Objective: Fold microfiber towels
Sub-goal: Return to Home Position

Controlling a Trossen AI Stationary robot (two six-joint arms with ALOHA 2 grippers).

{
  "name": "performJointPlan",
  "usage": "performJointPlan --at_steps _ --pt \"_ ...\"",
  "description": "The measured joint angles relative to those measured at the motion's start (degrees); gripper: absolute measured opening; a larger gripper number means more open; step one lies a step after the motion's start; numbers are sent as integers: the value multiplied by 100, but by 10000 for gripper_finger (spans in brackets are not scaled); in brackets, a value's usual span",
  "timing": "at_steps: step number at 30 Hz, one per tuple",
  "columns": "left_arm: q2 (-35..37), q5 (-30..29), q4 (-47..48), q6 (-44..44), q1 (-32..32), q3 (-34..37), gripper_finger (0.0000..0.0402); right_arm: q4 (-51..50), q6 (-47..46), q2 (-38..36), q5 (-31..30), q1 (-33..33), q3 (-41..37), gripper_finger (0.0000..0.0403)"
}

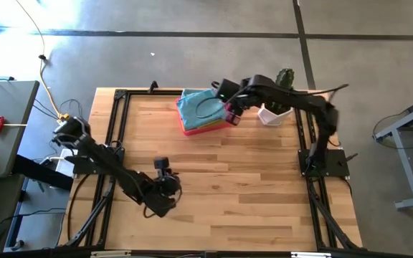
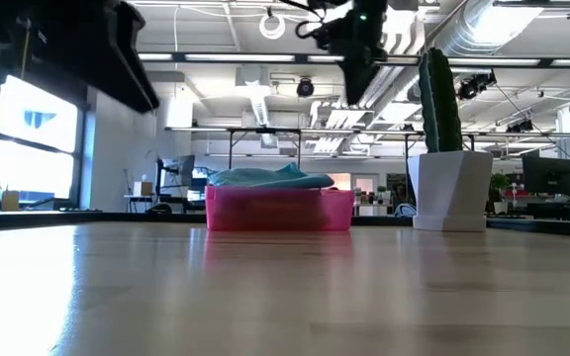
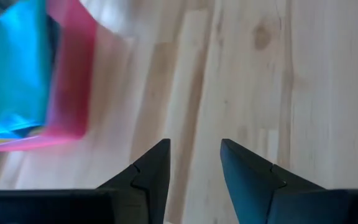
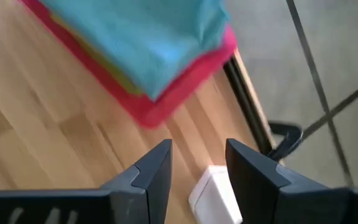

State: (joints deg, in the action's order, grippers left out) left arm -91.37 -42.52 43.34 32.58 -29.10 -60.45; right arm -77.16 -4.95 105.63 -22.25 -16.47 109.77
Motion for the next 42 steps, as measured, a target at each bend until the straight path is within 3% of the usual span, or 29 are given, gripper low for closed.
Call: performJointPlan --at_steps 6,13,17,21,29,42 --pt "996 -10 457 -163 0 -6 133 1585 -345 -1886 151 280 -2618 142" --pt "2233 7 559 -429 -4 -6 133 3367 -1355 -4689 -37 1235 -5650 142" --pt "2790 3 573 -429 -26 -6 133 4513 -1665 -6126 -429 1848 -6930 142" --pt "3146 0 576 -465 -31 -6 133 5503 -1403 -7197 -621 2271 -7822 142" --pt "3807 -26 701 -437 -31 -2 133 6803 -848 -8307 -617 2766 -9073 142" --pt "4070 -169 701 -376 -31 -2 133 9651 -398 -8479 -643 3126 -10885 142"
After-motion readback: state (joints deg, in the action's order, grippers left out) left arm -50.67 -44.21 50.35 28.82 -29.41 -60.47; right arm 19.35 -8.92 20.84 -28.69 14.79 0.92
